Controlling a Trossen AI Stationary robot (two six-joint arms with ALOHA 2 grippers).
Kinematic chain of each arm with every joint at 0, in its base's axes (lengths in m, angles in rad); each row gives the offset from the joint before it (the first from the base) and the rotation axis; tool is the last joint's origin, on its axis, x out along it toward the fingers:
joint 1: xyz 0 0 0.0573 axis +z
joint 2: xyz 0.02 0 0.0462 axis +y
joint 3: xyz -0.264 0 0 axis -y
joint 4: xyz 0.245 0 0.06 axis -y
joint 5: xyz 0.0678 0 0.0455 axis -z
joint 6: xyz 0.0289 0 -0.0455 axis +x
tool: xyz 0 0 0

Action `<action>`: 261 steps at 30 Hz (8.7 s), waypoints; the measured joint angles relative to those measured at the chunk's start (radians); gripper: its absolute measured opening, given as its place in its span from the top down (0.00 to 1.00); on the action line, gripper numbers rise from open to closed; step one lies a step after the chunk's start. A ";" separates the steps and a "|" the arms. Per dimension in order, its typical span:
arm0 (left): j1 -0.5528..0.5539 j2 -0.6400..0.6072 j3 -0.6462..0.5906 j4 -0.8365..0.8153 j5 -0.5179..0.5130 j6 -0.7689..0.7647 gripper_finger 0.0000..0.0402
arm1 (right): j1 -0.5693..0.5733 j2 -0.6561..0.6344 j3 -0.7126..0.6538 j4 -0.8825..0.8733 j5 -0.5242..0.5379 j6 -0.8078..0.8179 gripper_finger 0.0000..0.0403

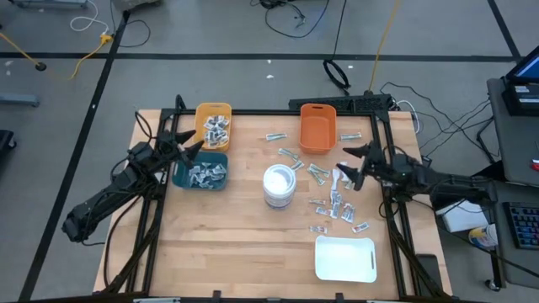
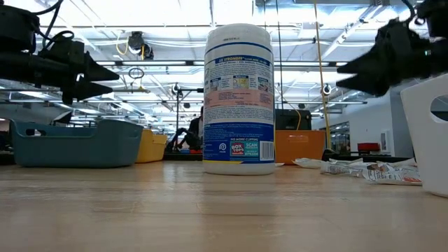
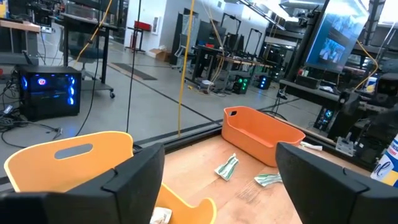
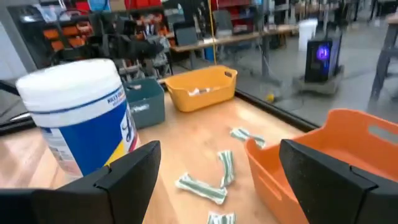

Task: Pick & Place First Aid Supplies
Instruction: Put the green bandage into the white bin

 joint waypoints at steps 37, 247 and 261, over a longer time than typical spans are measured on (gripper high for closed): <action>0.000 0.000 0.000 0.000 0.000 -0.008 0.23 | -0.253 1.253 1.112 -1.008 -0.315 -0.134 0.19; 0.000 -0.001 0.000 0.004 0.000 -0.008 0.24 | -0.532 1.167 0.923 -1.121 -0.205 0.060 0.44; 0.000 -0.001 0.000 0.004 0.000 -0.008 0.20 | -0.810 1.309 0.923 -0.955 -0.183 0.511 0.47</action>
